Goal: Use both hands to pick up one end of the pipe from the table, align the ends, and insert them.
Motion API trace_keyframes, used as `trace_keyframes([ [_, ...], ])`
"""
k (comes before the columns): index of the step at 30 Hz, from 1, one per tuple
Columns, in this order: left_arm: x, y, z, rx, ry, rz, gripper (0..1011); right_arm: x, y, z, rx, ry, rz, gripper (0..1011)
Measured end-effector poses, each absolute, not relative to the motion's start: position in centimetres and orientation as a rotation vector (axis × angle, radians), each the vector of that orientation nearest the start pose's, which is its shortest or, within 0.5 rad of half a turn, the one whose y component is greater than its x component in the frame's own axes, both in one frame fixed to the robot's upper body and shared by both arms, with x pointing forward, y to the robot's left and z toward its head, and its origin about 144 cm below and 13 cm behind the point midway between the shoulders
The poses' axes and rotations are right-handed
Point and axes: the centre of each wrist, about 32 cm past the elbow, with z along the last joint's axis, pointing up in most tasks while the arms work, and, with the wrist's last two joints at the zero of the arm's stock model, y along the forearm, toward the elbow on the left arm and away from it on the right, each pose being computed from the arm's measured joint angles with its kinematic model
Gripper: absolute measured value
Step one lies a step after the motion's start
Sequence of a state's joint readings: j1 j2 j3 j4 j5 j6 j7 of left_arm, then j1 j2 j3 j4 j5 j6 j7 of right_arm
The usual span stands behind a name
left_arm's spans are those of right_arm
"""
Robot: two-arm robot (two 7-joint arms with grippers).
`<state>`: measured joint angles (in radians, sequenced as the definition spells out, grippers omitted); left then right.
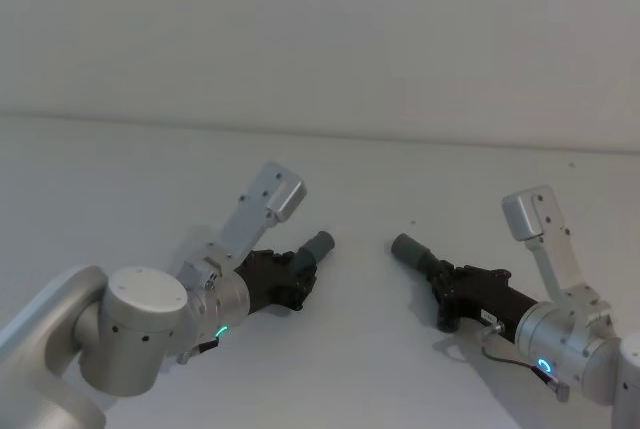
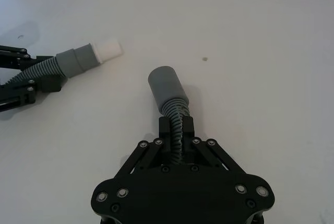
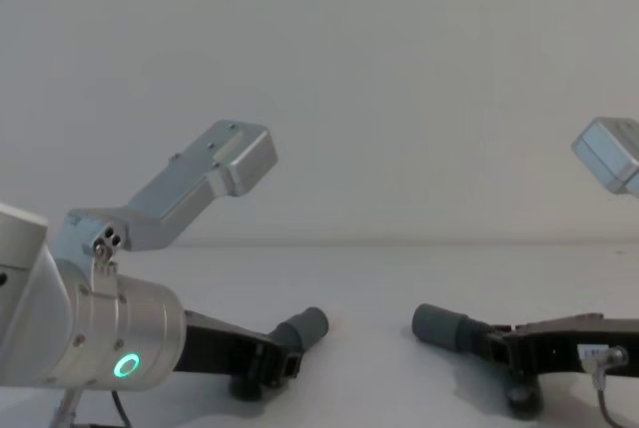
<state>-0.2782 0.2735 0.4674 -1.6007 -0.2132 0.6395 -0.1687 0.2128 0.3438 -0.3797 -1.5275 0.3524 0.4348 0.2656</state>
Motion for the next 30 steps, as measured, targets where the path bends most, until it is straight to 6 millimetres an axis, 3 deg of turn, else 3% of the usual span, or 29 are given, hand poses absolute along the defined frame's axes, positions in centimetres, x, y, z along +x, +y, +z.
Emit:
trace_keyframes([
  [16, 50.1, 17.3, 122.6, 0.534, -0.001, 0.943, 325, 49.9, -23.1, 118.0, -0.293, 0.104, -0.941, 104],
  [30, 50.2, 18.5, 125.3, 0.546, -0.299, 0.853, 325, 50.3, -26.0, 119.4, -0.287, -0.15, -0.903, 105],
])
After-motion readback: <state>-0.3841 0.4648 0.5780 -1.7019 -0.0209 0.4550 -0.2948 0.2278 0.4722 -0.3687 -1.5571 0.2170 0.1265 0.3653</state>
